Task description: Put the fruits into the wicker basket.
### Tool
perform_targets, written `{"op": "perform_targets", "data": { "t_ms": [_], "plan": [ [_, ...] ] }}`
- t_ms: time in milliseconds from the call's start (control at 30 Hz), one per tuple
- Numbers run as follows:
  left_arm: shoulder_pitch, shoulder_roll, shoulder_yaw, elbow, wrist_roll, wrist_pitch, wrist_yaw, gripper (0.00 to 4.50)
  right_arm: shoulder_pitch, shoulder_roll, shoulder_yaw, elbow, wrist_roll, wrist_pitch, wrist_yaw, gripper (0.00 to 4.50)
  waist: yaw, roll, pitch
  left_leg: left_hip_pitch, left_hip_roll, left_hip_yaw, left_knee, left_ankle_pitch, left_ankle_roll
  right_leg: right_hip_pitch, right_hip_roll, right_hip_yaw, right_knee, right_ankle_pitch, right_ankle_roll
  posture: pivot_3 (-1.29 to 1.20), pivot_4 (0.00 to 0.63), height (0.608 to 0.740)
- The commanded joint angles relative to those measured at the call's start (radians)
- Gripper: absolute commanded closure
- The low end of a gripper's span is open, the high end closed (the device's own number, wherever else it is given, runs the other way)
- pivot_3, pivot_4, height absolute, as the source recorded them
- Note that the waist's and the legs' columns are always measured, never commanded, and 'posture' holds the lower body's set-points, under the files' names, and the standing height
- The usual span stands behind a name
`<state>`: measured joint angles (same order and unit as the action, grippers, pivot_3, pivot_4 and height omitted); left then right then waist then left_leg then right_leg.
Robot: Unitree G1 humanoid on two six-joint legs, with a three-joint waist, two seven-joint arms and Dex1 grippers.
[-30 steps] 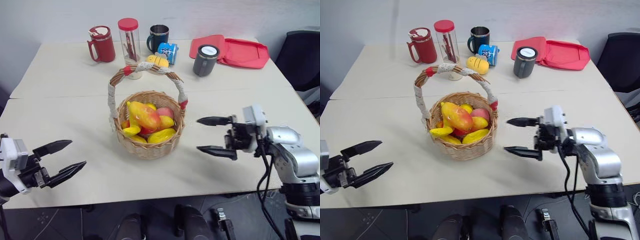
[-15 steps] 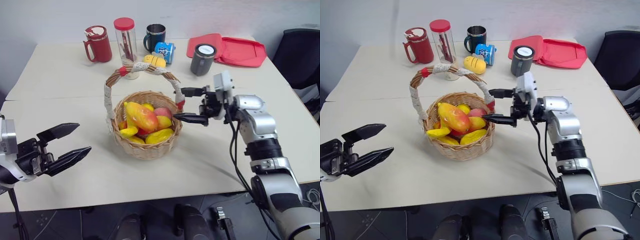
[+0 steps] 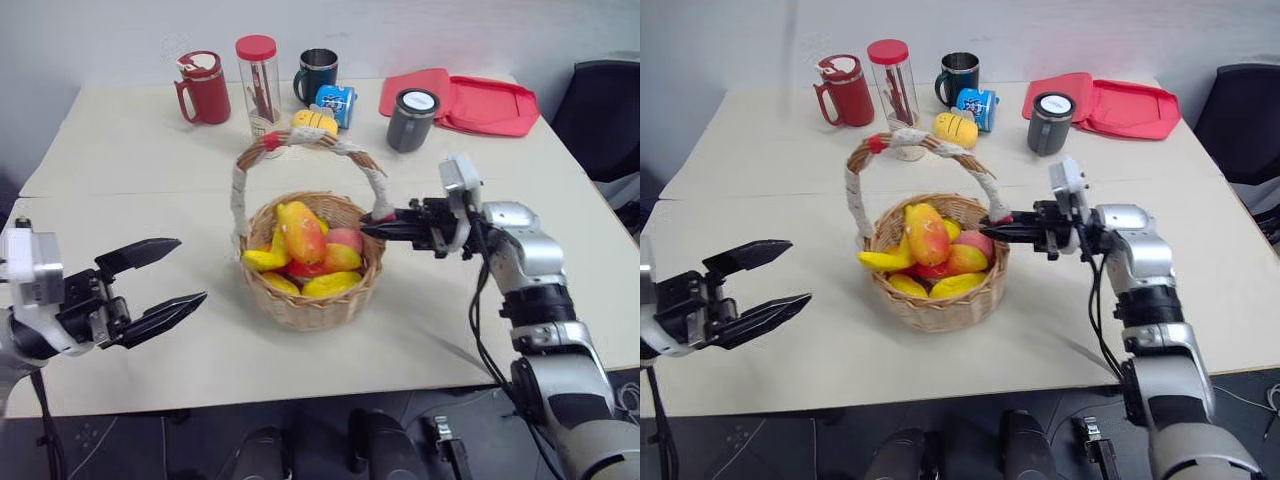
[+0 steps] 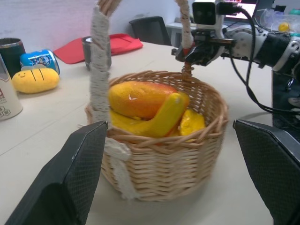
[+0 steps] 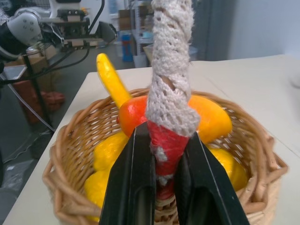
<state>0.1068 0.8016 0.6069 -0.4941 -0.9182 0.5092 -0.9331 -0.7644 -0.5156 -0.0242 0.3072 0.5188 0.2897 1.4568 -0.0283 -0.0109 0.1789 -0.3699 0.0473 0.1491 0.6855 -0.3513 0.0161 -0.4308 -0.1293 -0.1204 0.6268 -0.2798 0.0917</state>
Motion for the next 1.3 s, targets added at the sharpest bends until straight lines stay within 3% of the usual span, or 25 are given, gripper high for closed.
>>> {"op": "perform_targets", "data": {
  "t_ms": [33,267,467,700,733,900,1100,1133,1300],
  "plan": [
    [-0.048,-0.010,-0.052,0.028,0.029,-0.039,-0.016,0.00,0.082,-0.059,-0.139,-0.197,0.062,0.047,-0.141,4.34,0.002,0.000,0.000,0.000,0.000,0.000,0.000,0.000,0.000,0.000,0.000,0.000,0.000,0.000,0.000,0.00,0.150,0.740],
    [-0.159,-0.014,-0.168,0.190,0.101,-0.082,-0.084,0.00,0.334,-0.113,-0.453,-0.361,0.033,-0.030,-0.467,4.34,0.014,0.000,0.000,0.000,-0.001,0.000,0.000,0.000,0.000,0.000,0.000,-0.001,0.000,0.000,0.000,0.00,0.150,0.740],
    [-0.225,-0.005,-0.238,0.283,0.162,-0.116,-0.143,0.00,0.402,-0.172,-0.537,-0.276,-0.019,-0.099,-0.583,4.34,0.002,0.000,0.000,0.002,-0.001,0.003,0.000,0.000,0.000,0.000,0.002,0.001,0.001,0.000,0.000,0.00,0.150,0.740],
    [-0.245,-0.018,-0.249,0.293,0.172,-0.124,-0.149,0.00,0.382,-0.174,-0.491,-0.097,-0.154,-0.306,-0.679,4.34,-0.001,0.001,0.000,0.003,0.001,0.004,-0.001,0.001,-0.001,0.000,0.004,0.003,0.001,0.000,0.000,0.00,0.150,0.740],
    [-0.243,-0.019,-0.248,0.291,0.173,-0.126,-0.148,0.00,0.380,-0.169,-0.488,-0.081,-0.156,-0.320,-0.684,3.78,-0.001,0.001,0.000,0.003,0.001,0.004,-0.001,0.001,-0.001,0.000,0.004,0.003,0.001,0.000,0.000,0.00,0.150,0.740],
    [-0.212,0.007,-0.278,0.289,0.217,-0.141,-0.187,0.00,0.389,-0.180,-0.488,-0.027,-0.139,-0.332,-0.684,2.31,0.000,0.001,0.000,0.002,0.001,0.003,0.000,0.001,0.000,0.000,0.003,0.004,0.001,0.000,0.001,0.00,0.150,0.740],
    [-0.199,0.005,-0.245,0.318,0.229,-0.155,-0.188,0.00,0.489,-0.275,-0.544,-0.088,-0.042,-0.331,-0.520,0.21,0.005,0.002,0.001,0.002,0.001,0.002,0.000,0.001,0.000,0.000,0.003,0.004,0.000,0.001,0.001,0.00,0.150,0.740],
    [-0.172,0.010,-0.236,0.319,0.245,-0.163,-0.185,0.00,0.516,-0.311,-0.552,-0.085,-0.041,-0.324,-0.485,0.01,0.004,0.002,0.001,0.002,0.001,0.002,0.000,0.001,0.000,0.001,0.003,0.004,0.000,0.001,0.001,0.00,0.150,0.740],
    [-0.058,0.010,-0.184,0.323,0.298,-0.215,-0.179,0.00,0.603,-0.450,-0.543,-0.058,-0.037,-0.337,-0.286,0.01,-0.001,0.002,0.001,0.003,0.001,0.003,-0.001,0.001,0.001,0.001,0.003,0.003,-0.001,0.001,0.001,0.00,0.150,0.740]
  ]
}}
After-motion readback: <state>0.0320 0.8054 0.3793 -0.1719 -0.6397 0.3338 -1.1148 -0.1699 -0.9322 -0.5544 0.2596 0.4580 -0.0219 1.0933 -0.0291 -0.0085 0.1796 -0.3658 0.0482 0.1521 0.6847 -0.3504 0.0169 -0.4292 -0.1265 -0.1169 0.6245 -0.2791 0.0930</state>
